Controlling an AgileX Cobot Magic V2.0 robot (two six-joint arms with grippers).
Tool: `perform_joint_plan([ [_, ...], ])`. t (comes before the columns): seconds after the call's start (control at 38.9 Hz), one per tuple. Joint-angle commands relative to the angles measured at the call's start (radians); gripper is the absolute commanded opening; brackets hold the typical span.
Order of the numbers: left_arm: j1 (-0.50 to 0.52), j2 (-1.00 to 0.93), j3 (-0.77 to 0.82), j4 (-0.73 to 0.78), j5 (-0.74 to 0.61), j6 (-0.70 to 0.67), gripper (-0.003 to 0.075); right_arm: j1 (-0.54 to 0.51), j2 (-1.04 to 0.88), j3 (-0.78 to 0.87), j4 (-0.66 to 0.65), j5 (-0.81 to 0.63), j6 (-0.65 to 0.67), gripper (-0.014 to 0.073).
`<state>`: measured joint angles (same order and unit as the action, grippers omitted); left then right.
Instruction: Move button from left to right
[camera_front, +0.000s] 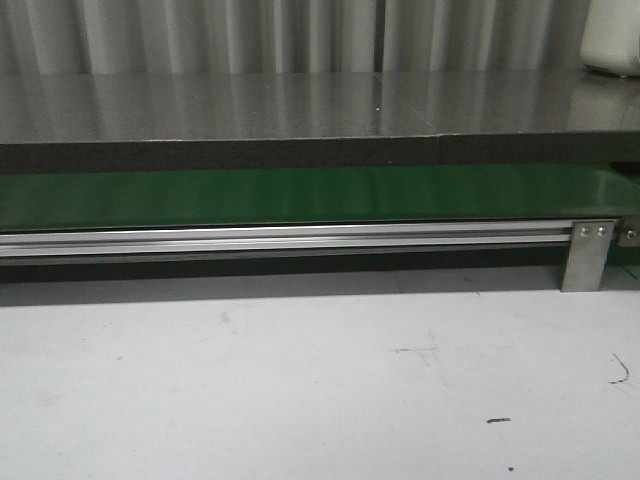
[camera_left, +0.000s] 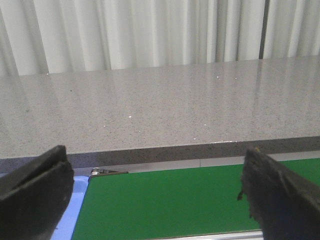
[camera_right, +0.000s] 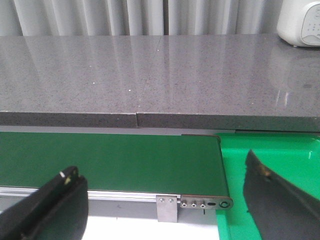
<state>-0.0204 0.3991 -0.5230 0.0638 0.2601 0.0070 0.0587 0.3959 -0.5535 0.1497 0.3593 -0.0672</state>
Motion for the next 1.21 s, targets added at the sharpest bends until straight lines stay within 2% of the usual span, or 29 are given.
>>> perform_joint_plan([
  [0.0,0.0,0.011,-0.036,-0.003,-0.081,-0.007,0.0651,-0.004,0.014,-0.036,0.006,-0.079,-0.004,0.0645],
  [0.21,0.003,0.06,-0.046,-0.034,-0.081,-0.007,0.065,-0.004,0.014,-0.036,0.006,-0.079,-0.004,0.0645],
  [0.39,0.021,0.247,-0.12,-0.034,-0.077,-0.025,0.065,-0.004,0.014,-0.036,0.006,-0.079,-0.004,0.0645],
  [0.82,0.357,0.817,-0.496,-0.117,-0.056,-0.05,0.065,-0.004,0.014,-0.036,0.006,-0.079,-0.004,0.0645],
  [1.0,0.458,1.001,-0.658,-0.117,0.065,-0.034,0.065,-0.004,0.014,-0.036,0.006,-0.079,-0.004,0.0645],
  [1.18,0.522,1.19,-0.822,-0.122,0.25,0.059,0.065,-0.004,0.014,-0.036,0.006,-0.079,-0.004,0.0645],
])
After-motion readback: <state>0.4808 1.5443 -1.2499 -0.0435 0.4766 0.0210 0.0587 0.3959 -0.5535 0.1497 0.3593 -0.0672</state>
